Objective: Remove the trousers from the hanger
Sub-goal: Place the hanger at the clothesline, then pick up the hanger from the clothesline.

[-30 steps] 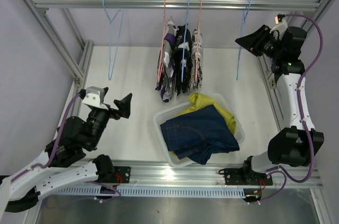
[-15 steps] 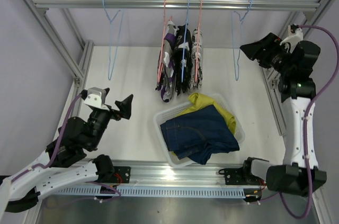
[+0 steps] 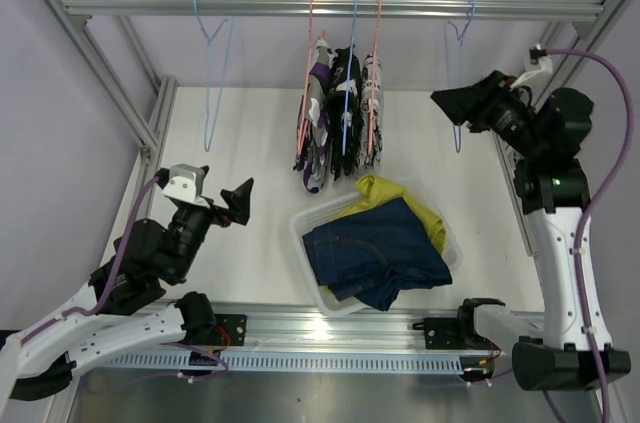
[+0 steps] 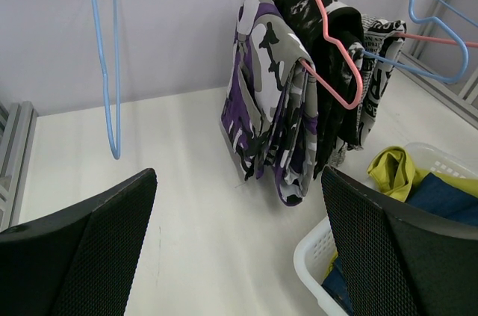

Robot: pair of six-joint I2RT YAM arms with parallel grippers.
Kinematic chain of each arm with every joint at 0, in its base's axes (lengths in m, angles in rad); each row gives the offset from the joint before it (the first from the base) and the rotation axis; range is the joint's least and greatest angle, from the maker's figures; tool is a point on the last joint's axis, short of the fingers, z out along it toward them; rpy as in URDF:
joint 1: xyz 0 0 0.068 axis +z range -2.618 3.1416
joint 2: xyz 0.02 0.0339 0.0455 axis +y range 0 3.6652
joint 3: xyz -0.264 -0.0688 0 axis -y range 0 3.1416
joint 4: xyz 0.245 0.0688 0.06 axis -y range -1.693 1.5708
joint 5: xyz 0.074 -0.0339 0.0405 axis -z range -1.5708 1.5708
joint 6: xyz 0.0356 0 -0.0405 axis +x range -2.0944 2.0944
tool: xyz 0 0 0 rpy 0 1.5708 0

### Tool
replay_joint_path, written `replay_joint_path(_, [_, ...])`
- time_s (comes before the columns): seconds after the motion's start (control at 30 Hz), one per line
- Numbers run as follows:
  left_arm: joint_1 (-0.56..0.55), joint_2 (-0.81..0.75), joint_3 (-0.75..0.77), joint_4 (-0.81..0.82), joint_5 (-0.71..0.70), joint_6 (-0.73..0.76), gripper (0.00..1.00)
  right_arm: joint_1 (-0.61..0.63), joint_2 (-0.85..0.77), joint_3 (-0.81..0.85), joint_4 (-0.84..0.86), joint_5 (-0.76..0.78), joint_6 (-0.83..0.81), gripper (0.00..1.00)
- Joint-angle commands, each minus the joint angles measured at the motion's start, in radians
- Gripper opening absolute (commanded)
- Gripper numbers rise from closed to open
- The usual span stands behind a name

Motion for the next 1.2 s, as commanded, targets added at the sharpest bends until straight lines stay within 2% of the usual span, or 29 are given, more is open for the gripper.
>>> replay_joint_path(0.0, [0.009,0.012,-0.005,0.012,-0.005,-0.011,0.95,0.099,0.084,0.065,0.051,-0.013,0.019,0.54])
replay_joint_path(0.37, [0.009,-0.012,-0.014,0.027,-0.02,0.008,0.96,0.225,0.294,0.194,0.108,-0.002,0.046,0.52])
replay_joint_path(0.9, [0.011,-0.038,-0.02,0.033,-0.017,0.017,0.96,0.324,0.518,0.342,0.14,0.041,0.051,0.5])
replay_joint_path(1.1, [0.011,-0.051,-0.019,0.038,-0.01,0.025,0.96,0.331,0.564,0.351,0.191,0.027,0.086,0.4])
replay_joint_path(1.13, [0.011,-0.061,-0.022,0.041,-0.013,0.028,0.96,0.332,0.566,0.351,0.196,0.027,0.088,0.32])
replay_joint_path(1.17, [0.011,-0.067,-0.023,0.048,-0.014,0.031,0.96,0.334,0.567,0.349,0.205,0.026,0.095,0.29])
